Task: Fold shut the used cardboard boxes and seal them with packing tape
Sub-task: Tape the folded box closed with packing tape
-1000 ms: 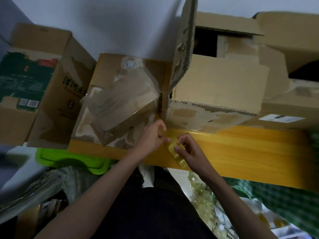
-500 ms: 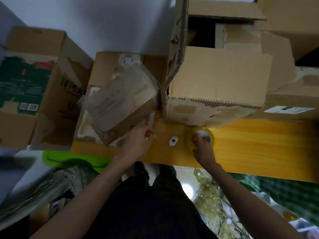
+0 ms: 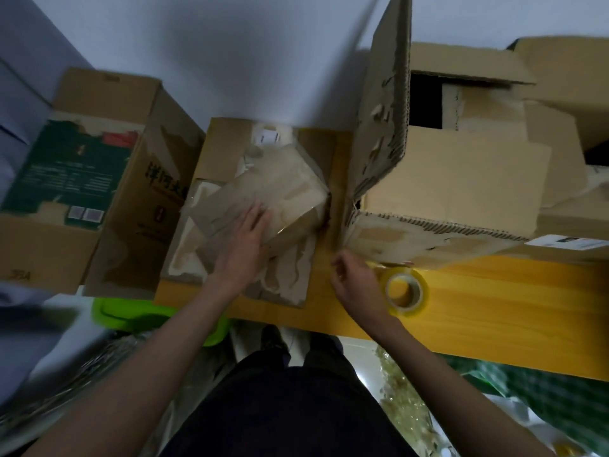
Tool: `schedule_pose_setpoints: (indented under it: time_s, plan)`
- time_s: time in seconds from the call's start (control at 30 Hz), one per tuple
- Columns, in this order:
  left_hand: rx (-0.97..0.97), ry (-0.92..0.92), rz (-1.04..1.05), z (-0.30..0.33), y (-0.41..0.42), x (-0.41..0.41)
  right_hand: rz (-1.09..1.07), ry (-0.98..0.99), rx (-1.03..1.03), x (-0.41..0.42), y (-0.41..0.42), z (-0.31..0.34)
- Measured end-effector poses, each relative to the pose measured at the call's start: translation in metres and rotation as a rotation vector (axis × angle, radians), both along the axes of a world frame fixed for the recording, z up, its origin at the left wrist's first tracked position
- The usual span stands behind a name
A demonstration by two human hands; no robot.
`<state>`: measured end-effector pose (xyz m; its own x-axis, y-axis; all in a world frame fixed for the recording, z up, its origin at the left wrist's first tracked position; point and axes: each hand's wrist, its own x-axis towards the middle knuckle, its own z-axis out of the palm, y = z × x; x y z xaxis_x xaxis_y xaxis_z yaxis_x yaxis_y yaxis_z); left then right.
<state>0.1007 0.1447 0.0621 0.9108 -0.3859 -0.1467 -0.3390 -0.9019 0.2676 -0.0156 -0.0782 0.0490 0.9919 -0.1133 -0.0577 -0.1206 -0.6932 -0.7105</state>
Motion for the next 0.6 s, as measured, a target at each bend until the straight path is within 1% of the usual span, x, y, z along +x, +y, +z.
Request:
schedule_pose_setpoints:
  time_s: [0.1, 0.13, 0.2, 0.27, 0.37, 0.47, 0.6]
  plan:
    - [-0.033, 0.024, 0.022, 0.008, 0.009, 0.000, 0.019, -0.131, 0.115, 0.035, 0.034, 0.026]
    - [-0.041, 0.044, 0.024, 0.012, 0.011, -0.002, 0.024, -0.159, 0.125, 0.047, 0.043, 0.030]
    - [-0.062, 0.061, 0.015, 0.017, 0.013, -0.006, 0.039, -0.178, 0.079, 0.069, 0.061, 0.033]
    - [-0.064, 0.059, 0.003, 0.018, 0.013, -0.009, 0.023, -0.164, -0.030, 0.087, 0.071, 0.031]
    - [-0.023, 0.054, -0.007, 0.018, 0.012, -0.005, -0.144, -0.052, -0.160, 0.105, 0.075, 0.025]
    - [0.014, 0.004, -0.043, 0.021, 0.007, 0.005, -0.255, 0.045, -0.155, 0.111, 0.073, 0.018]
    - [0.062, -0.050, -0.093, 0.035, -0.010, 0.034, -0.350, 0.039, -0.110, 0.116, 0.073, 0.017]
